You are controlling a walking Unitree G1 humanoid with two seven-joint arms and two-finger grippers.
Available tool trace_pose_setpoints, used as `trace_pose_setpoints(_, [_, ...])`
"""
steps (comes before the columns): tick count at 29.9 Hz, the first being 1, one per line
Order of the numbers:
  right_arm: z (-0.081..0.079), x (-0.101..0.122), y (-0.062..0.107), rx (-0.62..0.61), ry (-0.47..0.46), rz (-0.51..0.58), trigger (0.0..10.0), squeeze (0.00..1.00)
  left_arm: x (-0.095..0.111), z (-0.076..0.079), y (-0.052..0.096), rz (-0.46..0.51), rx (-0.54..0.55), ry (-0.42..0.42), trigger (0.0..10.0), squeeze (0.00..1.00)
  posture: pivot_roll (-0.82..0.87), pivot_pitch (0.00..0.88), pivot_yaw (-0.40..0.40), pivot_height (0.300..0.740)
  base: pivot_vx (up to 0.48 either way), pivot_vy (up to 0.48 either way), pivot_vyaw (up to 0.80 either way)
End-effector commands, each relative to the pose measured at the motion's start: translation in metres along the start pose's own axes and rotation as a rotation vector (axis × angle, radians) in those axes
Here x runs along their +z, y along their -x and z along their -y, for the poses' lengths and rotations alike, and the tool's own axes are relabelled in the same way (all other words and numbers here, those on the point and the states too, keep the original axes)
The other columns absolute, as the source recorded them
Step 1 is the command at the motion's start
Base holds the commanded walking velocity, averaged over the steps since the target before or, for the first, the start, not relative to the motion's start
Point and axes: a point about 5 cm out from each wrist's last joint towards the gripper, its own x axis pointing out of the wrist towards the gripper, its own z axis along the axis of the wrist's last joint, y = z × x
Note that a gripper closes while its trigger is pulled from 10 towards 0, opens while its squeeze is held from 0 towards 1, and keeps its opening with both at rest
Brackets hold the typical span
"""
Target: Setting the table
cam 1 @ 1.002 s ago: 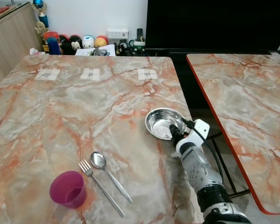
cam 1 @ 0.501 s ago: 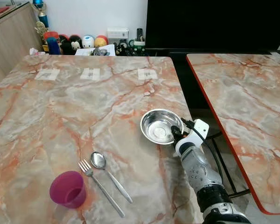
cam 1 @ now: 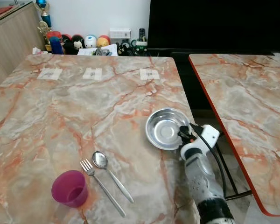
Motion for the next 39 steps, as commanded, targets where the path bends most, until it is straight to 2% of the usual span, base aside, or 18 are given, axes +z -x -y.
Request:
trace_pose_setpoints(1, [-0.001, 0.011, 0.004, 0.03, -0.009, 0.082, 10.0, 0.0, -0.008, 0.001, 0.003, -0.032, -0.01, -0.024, 10.0, 0.0, 0.05, 0.061, -0.023, 0.74, 0.0, 0.0, 0.0])
trace_pose_setpoints(7, [-0.004, 0.02, 0.02, 0.121, -0.054, 0.185, 10.0, 0.0, -0.01, -0.002, 0.004, -0.042, 0.005, -0.041, 10.0, 0.0, 0.04, 0.04, -0.017, 0.74, 0.0, 0.0, 0.0])
trace_pose_setpoints(11, [-0.017, 0.029, 0.027, 0.221, -0.1, 0.244, 10.0, 0.0, -0.012, -0.013, 0.007, -0.053, 0.054, -0.028, 10.0, 0.0, 0.05, 0.044, -0.017, 0.74, 0.0, 0.0, 0.0])
trace_pose_setpoints(18, [-0.021, 0.036, 0.027, 0.229, -0.122, 0.269, 10.0, 0.0, -0.013, -0.017, 0.009, -0.052, 0.068, -0.035, 10.0, 0.0, 0.05, 0.073, -0.026, 0.74, 0.0, -0.073, 0.0])
trace_pose_setpoints(39, [-0.025, 0.037, 0.03, 0.263, -0.125, 0.26, 10.0, 0.0, -0.015, -0.009, 0.008, -0.046, 0.061, -0.028, 10.0, 0.0, 0.05, 0.098, -0.037, 0.74, 0.0, -0.366, 0.0])
